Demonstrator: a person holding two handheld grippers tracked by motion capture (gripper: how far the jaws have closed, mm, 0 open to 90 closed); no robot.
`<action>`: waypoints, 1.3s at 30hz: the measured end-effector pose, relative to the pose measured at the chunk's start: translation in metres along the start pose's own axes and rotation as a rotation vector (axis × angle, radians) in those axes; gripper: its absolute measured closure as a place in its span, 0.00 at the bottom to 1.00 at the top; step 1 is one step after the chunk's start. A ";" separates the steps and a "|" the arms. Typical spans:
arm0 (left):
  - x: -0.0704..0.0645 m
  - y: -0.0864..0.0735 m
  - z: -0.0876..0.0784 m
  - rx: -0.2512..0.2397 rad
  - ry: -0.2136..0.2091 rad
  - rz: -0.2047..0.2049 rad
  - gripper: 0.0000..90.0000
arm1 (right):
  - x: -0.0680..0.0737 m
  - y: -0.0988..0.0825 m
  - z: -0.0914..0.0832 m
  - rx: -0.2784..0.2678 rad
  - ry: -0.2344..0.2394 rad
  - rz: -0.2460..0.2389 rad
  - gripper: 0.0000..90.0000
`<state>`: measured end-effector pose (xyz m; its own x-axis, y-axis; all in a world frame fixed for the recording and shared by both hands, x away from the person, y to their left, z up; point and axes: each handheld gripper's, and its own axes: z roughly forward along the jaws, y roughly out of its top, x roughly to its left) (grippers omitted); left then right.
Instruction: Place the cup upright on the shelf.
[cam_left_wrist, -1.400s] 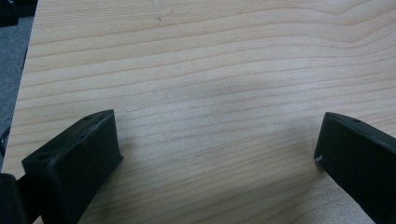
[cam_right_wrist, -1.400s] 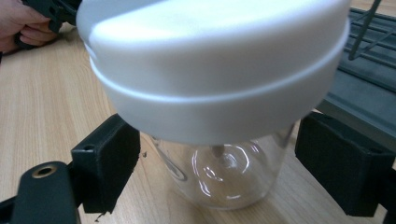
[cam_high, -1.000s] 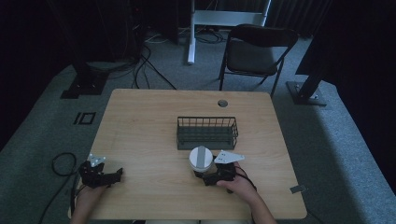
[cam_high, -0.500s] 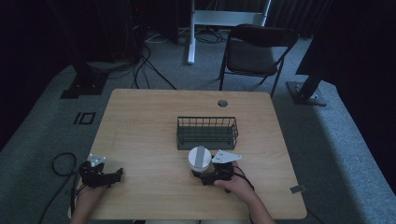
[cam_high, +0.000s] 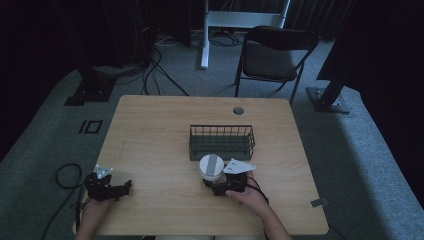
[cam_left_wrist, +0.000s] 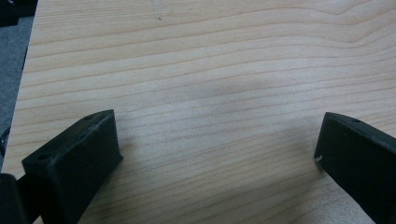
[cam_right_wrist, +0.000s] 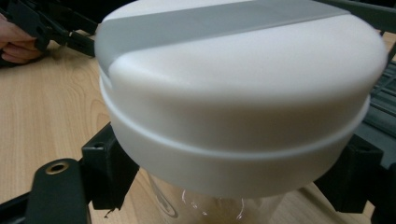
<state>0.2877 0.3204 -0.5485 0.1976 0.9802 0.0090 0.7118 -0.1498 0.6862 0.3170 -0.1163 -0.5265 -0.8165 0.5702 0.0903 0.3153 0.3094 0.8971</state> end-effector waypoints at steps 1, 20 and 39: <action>0.000 0.000 0.000 0.000 0.000 0.000 0.00 | 0.000 0.001 0.000 0.004 0.006 0.002 0.20; 0.000 0.000 0.000 0.000 0.000 0.000 0.00 | 0.006 0.033 -0.002 -0.038 0.026 -0.031 0.20; 0.000 0.000 0.000 0.000 0.000 0.000 0.00 | -0.006 0.075 -0.013 -0.124 -0.046 -0.034 0.20</action>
<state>0.2877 0.3203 -0.5486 0.1972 0.9803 0.0089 0.7116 -0.1494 0.6866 0.3394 -0.1064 -0.4542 -0.8014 0.5966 0.0418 0.2237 0.2342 0.9461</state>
